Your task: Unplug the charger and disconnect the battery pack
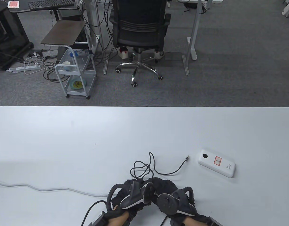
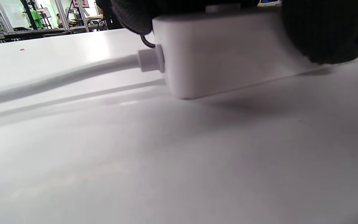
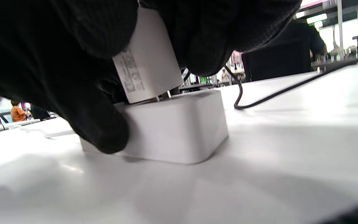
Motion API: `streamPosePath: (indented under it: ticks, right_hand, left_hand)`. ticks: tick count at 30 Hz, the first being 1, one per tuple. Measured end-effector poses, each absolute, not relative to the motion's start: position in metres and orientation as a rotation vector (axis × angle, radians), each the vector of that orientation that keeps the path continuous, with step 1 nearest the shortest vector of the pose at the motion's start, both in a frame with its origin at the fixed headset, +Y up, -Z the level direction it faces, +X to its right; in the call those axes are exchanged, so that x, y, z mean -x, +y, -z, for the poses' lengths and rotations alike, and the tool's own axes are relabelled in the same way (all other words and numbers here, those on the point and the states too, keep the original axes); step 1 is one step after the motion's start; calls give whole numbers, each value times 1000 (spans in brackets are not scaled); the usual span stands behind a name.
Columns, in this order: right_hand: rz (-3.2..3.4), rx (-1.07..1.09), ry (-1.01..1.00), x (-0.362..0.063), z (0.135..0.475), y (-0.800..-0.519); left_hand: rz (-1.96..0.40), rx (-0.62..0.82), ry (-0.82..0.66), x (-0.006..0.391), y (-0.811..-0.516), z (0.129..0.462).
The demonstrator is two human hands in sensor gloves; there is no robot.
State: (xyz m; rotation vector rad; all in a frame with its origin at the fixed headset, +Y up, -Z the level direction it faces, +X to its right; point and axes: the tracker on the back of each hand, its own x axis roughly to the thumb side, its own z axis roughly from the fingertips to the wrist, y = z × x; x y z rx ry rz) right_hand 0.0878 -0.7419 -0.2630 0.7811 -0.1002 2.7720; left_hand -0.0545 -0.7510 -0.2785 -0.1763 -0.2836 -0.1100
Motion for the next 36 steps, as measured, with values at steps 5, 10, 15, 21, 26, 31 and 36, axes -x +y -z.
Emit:
streamPosePath:
  ticks: [5, 10, 15, 21, 26, 31, 36]
  right_hand:
    - [-2650, -651, 26, -99, 271, -746]
    - [-2756, -824, -195, -90, 259, -745]
    - [-2746, -752, -152, -89, 262, -746]
    - [-2631, -822, -109, -99, 266, -747]
    - [-2697, -758, -156, -95, 264, -748]
    - [-2689, -844, -311, -96, 257, -751]
    - [-2704, -746, -183, -98, 267, -750]
  left_hand:
    - [109, 180, -281, 54, -751, 279]
    - [104, 183, -282, 55, -751, 279]
    - [100, 185, -288, 56, -752, 279]
    - [102, 186, -285, 56, -752, 279]
    - [101, 183, -282, 56, -752, 278]
    - [101, 183, -276, 56, -751, 279]
    - [99, 182, -276, 56, -751, 279]
